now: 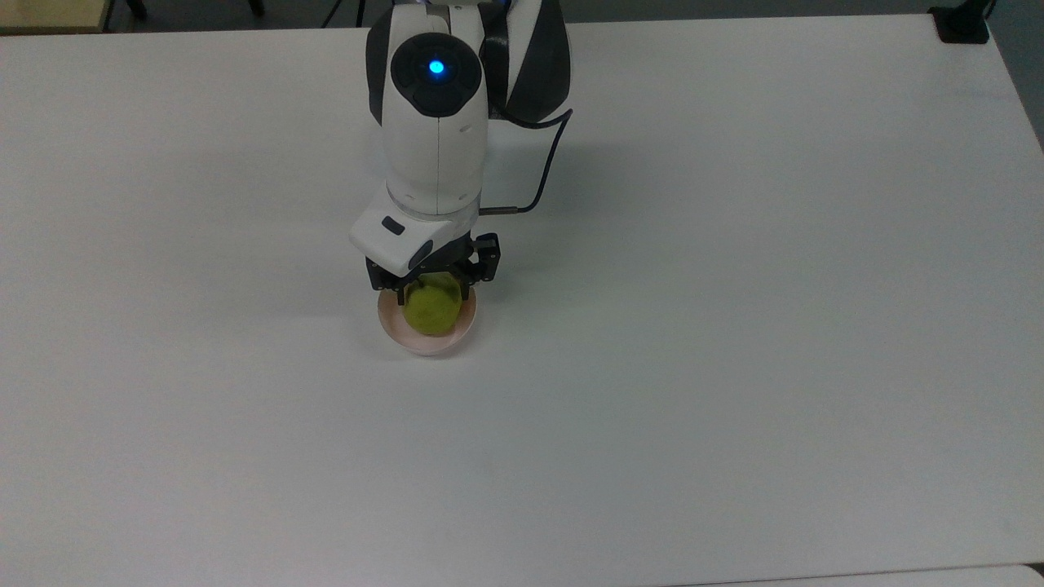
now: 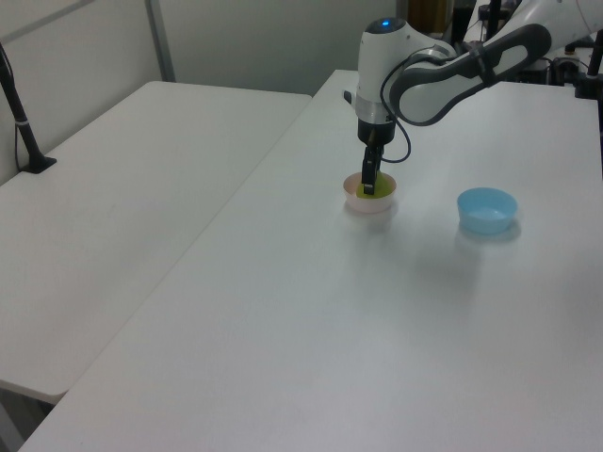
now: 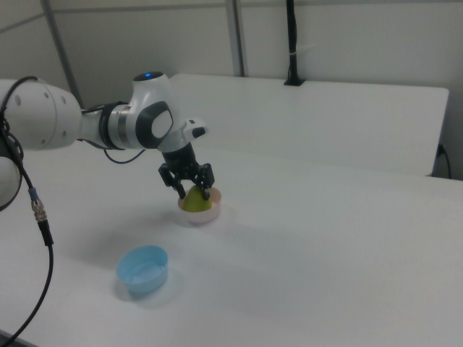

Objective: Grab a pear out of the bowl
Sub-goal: 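Close the gripper on the green pear inside the pink bowl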

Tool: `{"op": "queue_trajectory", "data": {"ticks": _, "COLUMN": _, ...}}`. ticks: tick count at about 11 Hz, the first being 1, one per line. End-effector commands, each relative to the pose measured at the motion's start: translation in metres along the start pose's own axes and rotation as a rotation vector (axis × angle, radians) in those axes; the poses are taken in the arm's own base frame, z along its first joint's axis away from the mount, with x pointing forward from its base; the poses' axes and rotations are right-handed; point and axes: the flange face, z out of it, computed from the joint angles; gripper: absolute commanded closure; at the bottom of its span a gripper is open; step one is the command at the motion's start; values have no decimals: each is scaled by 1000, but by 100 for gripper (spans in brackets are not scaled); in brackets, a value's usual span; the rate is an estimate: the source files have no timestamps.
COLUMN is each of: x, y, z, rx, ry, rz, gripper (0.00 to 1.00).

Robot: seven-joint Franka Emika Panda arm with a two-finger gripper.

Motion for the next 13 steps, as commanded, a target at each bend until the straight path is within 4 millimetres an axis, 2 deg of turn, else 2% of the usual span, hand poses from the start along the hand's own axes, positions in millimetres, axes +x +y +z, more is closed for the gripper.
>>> {"op": "queue_trajectory", "data": {"ticks": 1, "x": 3, "y": 0, "z": 1, "rx": -15, "ry": 14, "rz": -19, "gripper": 23}}
{"op": "queue_trajectory", "data": {"ticks": 2, "x": 3, "y": 0, "z": 2, "rx": -18, "ry": 13, "rz": -22, "gripper": 26}}
{"op": "queue_trajectory", "data": {"ticks": 5, "x": 3, "y": 1, "z": 1, "rx": -25, "ry": 12, "rz": -26, "gripper": 52}}
{"op": "queue_trajectory", "data": {"ticks": 7, "x": 2, "y": 0, "z": 0, "rx": -25, "ry": 5, "rz": -27, "gripper": 64}}
{"op": "queue_trajectory", "data": {"ticks": 10, "x": -1, "y": 6, "z": -22, "rx": -26, "ry": 11, "rz": -23, "gripper": 65}}
{"op": "queue_trajectory", "data": {"ticks": 13, "x": -7, "y": 12, "z": -59, "rx": -17, "ry": 11, "rz": -4, "gripper": 65}}
